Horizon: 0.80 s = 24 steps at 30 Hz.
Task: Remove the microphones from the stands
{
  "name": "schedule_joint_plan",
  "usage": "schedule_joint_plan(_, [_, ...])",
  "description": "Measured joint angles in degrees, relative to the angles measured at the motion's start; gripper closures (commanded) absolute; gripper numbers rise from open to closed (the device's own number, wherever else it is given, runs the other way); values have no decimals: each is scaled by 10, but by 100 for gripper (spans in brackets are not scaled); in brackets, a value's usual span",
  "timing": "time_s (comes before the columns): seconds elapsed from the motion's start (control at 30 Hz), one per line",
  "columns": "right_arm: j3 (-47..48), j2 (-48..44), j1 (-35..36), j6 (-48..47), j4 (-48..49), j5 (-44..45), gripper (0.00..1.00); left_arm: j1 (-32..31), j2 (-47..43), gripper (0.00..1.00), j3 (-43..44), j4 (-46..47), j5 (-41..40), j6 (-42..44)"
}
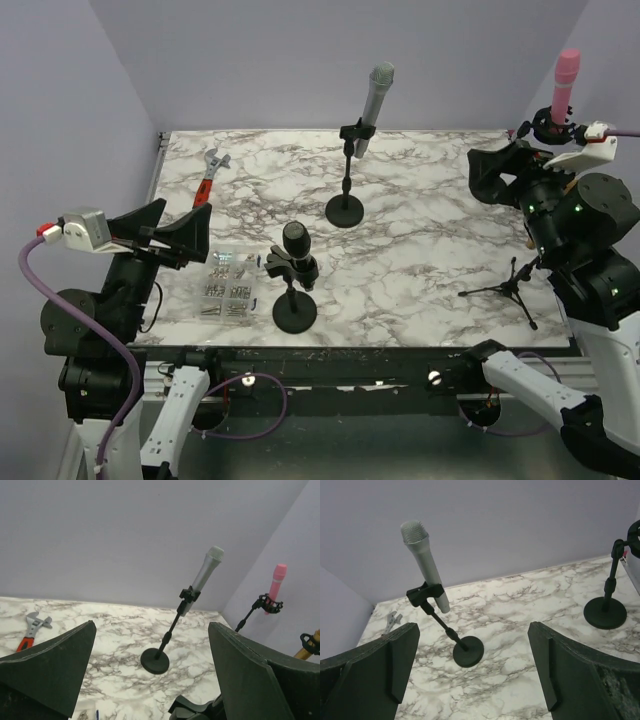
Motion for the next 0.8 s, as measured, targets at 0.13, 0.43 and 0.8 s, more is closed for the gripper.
schedule_joint_plan(0.13, [-14,18,0,3,-10,-12,0,0,-10,1,-33,0,11,-3])
schedule_joint_plan(0.43, [-38,177,0,18,-62,-61,0,0,-11,2,-97,-2,43,-7])
schedule_joint_plan(0.8, [-202,114,0,43,18,-268,0,0,-38,1,-202,17,170,11])
